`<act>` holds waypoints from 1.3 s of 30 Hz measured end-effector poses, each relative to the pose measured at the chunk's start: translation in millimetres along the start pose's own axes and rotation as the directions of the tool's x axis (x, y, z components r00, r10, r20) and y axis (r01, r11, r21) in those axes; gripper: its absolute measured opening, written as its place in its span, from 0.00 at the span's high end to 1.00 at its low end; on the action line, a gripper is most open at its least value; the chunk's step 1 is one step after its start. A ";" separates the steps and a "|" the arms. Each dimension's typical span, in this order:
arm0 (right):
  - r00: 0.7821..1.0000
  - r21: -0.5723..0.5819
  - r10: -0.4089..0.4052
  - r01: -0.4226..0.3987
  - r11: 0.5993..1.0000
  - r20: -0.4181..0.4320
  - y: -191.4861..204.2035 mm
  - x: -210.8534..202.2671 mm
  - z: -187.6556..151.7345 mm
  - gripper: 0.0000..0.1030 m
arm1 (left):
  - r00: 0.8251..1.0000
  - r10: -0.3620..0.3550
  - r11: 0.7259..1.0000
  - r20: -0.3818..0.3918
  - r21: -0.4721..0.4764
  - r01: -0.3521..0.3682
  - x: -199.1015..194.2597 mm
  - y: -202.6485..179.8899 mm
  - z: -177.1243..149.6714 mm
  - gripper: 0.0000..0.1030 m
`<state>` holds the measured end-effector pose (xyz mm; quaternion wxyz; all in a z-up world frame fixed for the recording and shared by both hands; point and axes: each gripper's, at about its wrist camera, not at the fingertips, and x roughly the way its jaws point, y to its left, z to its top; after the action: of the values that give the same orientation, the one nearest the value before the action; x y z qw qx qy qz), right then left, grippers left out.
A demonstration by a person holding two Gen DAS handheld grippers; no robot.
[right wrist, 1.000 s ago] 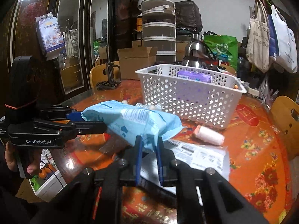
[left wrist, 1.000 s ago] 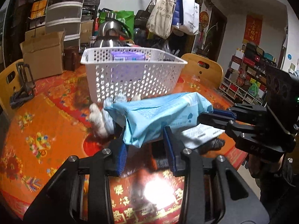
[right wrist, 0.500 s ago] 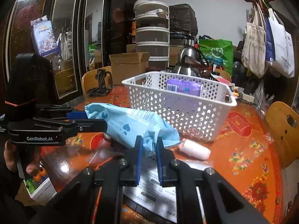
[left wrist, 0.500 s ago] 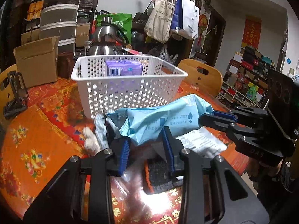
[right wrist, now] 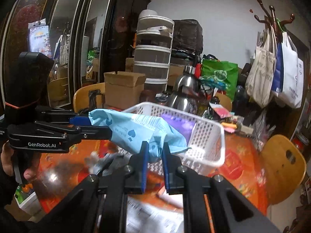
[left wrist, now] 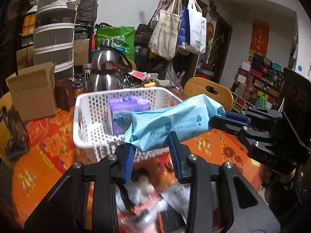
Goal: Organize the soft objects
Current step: 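Lift the light-blue wet-wipe pack and carry it over the basket, then open the left gripper to drop the wipes into the basket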
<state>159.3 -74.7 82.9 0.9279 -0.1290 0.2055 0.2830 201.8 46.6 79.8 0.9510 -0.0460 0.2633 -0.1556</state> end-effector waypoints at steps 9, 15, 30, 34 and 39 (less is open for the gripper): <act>0.998 0.036 0.000 0.002 0.999 -0.068 -41.2 58.4 39.7 0.89 | 0.996 0.009 0.999 -0.094 -0.040 -0.013 75.5 35.6 50.7 0.70; 0.990 0.093 0.030 -0.018 0.995 -0.137 -66.2 103.1 32.8 0.89 | 0.985 0.021 0.997 -0.173 -0.069 -0.034 124.7 52.1 49.0 0.70; 0.970 0.188 0.051 -0.005 0.982 -0.238 -86.8 144.1 3.3 0.41 | 0.958 0.133 0.985 -0.256 -0.071 -0.156 159.7 75.5 21.9 0.29; 0.973 0.216 0.051 -0.001 0.976 -0.224 -91.9 136.4 -1.3 0.34 | 0.970 0.119 0.985 -0.210 -0.101 -0.143 145.4 79.3 26.3 0.14; 0.974 0.211 0.043 0.005 0.977 -0.222 -88.2 132.4 0.0 0.29 | 0.969 0.135 0.983 -0.208 -0.096 -0.157 134.5 71.2 24.0 0.12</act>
<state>310.4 -83.3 33.6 0.9042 -0.0594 0.3393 0.2524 342.8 71.2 22.9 0.9243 -0.0637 0.3689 -0.0739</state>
